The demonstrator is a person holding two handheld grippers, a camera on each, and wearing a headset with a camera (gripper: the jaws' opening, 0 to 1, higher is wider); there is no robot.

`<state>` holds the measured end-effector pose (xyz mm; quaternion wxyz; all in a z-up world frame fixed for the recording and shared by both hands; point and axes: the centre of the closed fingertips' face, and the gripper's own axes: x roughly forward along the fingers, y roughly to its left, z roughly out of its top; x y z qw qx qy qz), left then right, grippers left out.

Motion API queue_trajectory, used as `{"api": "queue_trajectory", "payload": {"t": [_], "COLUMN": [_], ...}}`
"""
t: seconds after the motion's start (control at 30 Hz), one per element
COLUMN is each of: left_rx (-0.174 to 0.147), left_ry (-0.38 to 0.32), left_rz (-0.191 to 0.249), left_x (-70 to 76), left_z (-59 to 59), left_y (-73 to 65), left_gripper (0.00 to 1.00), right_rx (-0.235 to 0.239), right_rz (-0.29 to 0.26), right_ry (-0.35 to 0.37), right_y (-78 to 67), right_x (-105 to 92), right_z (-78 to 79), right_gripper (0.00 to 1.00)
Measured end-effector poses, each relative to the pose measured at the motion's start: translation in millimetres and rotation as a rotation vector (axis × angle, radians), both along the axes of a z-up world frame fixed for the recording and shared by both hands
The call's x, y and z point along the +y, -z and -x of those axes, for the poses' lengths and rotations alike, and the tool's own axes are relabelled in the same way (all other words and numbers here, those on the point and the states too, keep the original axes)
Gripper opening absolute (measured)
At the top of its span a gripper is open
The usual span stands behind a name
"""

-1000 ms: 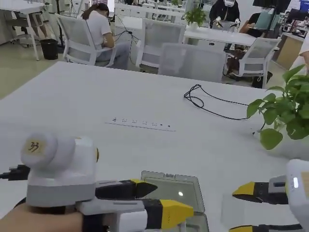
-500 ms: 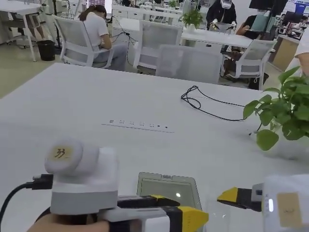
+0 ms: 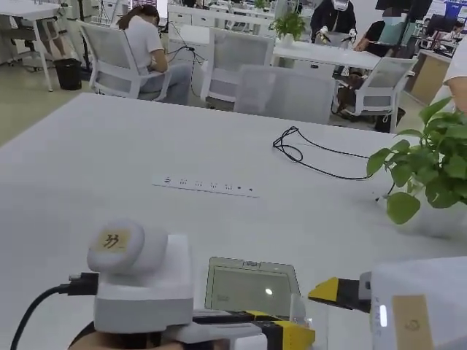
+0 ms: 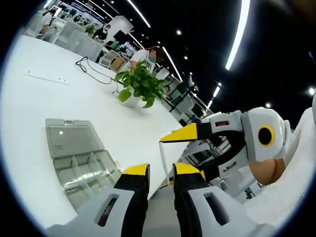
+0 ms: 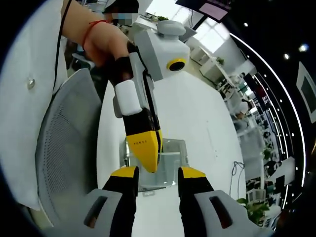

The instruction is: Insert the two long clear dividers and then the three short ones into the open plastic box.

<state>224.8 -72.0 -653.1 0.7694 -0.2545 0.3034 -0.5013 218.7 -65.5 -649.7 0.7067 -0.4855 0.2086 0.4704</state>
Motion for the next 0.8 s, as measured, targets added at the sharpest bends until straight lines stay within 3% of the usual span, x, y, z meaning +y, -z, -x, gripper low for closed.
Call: {"api": "queue_trajectory", "payload": {"t": [0.4,0.67,0.8], "left_rx": [0.015,0.018,0.053], "left_ry": [0.011,0.019,-0.001], "left_rz": [0.021,0.018,0.04], "left_x": [-2.6,-3.0,-2.5], "left_z": [3.8,7.0,6.5], "left_y": [-0.5,1.7,2.0], "left_gripper": [0.0,0.0,0.0], "right_rx": [-0.003,0.004,-0.002], "right_rz": [0.02,0.025,0.027], "right_ry": [-0.021,-0.028,-0.03], "right_y": [0.6,3.3,2.8], "right_x": [5.7,6.5,6.4], "right_z": [2.5,5.2,5.3], "right_gripper": [0.33,0.33,0.33]}}
